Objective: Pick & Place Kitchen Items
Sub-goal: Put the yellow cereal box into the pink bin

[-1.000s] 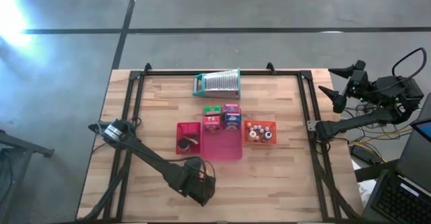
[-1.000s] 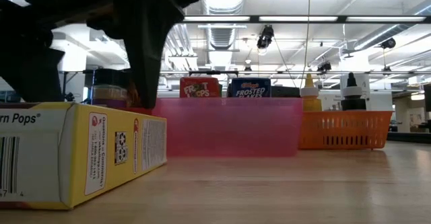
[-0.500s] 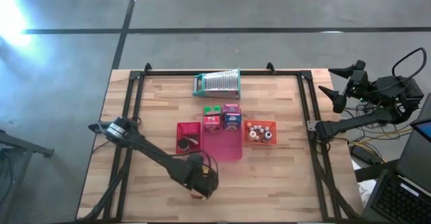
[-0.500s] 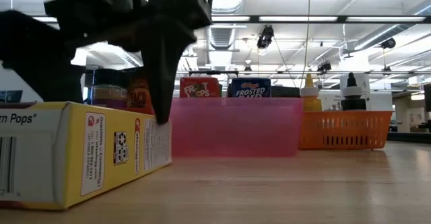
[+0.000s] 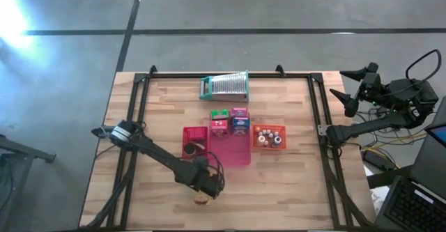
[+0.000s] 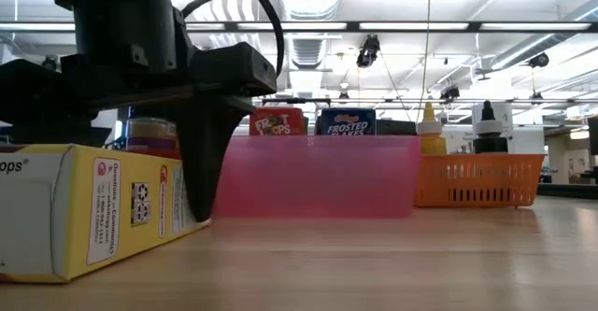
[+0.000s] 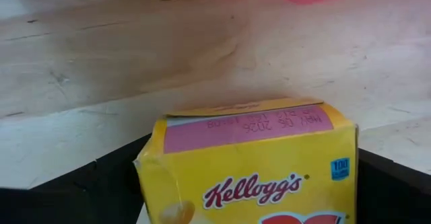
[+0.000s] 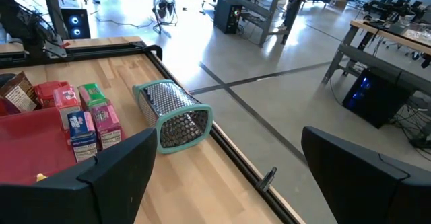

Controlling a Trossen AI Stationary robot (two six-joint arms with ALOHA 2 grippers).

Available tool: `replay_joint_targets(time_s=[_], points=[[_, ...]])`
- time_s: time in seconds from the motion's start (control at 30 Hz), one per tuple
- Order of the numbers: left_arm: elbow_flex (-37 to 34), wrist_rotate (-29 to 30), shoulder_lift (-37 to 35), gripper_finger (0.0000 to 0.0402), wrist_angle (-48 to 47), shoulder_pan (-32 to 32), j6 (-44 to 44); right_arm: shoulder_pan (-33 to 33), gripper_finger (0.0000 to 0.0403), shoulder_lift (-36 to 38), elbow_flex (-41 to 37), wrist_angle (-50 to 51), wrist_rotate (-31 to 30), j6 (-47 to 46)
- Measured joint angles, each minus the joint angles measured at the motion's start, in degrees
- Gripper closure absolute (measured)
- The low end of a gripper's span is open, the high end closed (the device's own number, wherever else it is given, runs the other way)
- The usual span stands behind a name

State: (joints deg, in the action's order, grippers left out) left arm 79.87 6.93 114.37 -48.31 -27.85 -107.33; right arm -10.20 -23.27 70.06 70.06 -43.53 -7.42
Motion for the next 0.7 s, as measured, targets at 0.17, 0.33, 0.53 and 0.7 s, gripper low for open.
replay_joint_targets(time_s=[0.17,0.33,0.53,0.7], points=[[-0.3,-1.5,0.0,0.0002,-0.3,0.6,3.4,0.0,0.0039,0.0,0.0,0.0,0.0,0.0],[-0.3,-1.5,0.0,0.0002,-1.0,1.0,5.1,0.0,0.0039,0.0,0.0,0.0,0.0,0.0],[-0.4,-1.3,-0.2,0.0003,-1.5,1.0,5.2,0.0,0.0039,0.0,0.0,0.0,0.0,0.0],[-0.6,-0.5,-0.7,0.0003,-1.7,0.9,5.3,0.0,0.0039,0.0,0.0,0.0,0.0,0.0]])
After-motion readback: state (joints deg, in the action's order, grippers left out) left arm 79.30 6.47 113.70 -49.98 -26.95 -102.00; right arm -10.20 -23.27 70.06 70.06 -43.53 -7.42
